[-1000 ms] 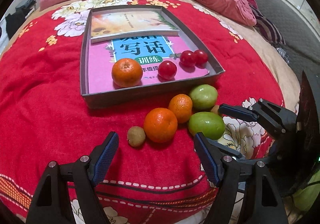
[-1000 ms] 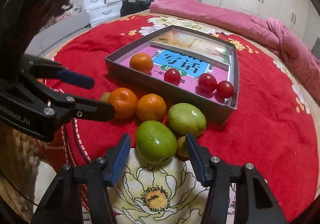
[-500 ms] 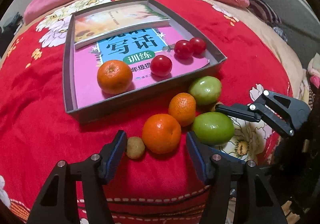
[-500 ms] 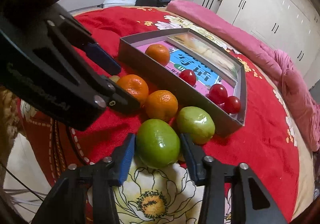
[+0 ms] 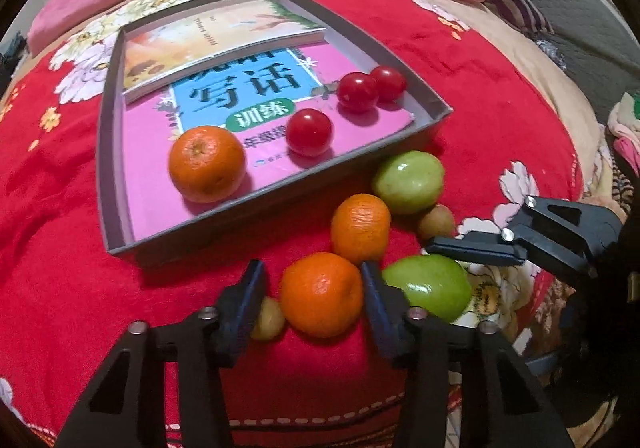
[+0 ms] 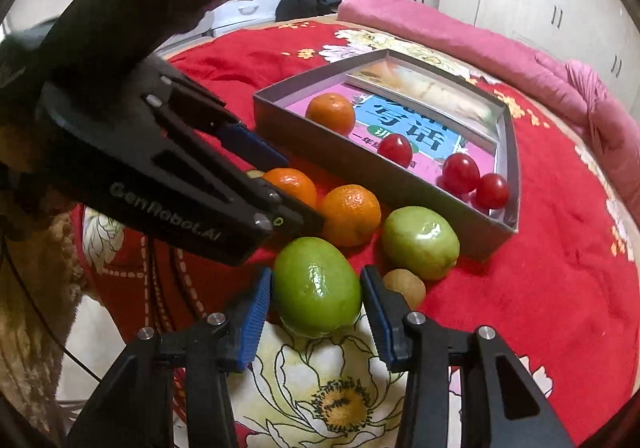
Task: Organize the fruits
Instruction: 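Grasp a mandarin with the left tool while the right tool grasps a green lime, then carry the mandarin and the green lime over the tray rim onto the workbook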
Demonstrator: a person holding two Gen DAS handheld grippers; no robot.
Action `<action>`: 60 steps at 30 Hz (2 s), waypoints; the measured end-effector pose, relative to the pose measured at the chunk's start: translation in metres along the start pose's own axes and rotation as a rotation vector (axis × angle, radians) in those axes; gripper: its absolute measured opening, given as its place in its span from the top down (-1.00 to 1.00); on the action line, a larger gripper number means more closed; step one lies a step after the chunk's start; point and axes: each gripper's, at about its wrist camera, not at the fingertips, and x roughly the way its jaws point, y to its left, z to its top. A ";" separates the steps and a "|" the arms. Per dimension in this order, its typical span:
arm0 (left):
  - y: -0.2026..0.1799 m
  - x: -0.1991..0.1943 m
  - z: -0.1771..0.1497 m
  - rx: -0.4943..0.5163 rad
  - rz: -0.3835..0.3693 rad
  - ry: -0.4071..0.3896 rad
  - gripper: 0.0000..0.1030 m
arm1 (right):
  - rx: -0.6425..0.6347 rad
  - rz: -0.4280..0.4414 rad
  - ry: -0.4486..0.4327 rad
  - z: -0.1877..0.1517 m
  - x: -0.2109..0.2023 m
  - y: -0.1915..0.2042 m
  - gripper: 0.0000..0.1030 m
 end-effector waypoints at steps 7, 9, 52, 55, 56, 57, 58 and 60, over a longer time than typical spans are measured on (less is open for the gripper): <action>-0.003 0.000 0.000 0.019 0.006 0.007 0.19 | 0.059 0.022 -0.004 0.002 -0.002 -0.009 0.11; -0.001 -0.002 0.000 0.007 0.002 -0.001 0.20 | 0.069 0.020 -0.009 0.002 -0.003 -0.013 0.11; 0.028 -0.097 0.026 -0.226 0.049 -0.281 0.20 | 0.307 -0.018 -0.270 0.018 -0.054 -0.076 0.11; 0.027 -0.096 0.031 -0.228 0.047 -0.287 0.20 | 0.308 -0.032 -0.278 0.019 -0.056 -0.079 0.11; 0.026 -0.095 0.033 -0.226 0.047 -0.287 0.20 | 0.310 -0.035 -0.280 0.020 -0.056 -0.080 0.11; 0.026 -0.094 0.035 -0.225 0.050 -0.287 0.20 | 0.313 -0.035 -0.283 0.020 -0.057 -0.082 0.11; 0.025 -0.092 0.037 -0.225 0.051 -0.288 0.20 | 0.314 -0.038 -0.285 0.020 -0.057 -0.083 0.11; 0.024 -0.090 0.040 -0.226 0.050 -0.286 0.20 | 0.312 -0.045 -0.287 0.022 -0.057 -0.085 0.11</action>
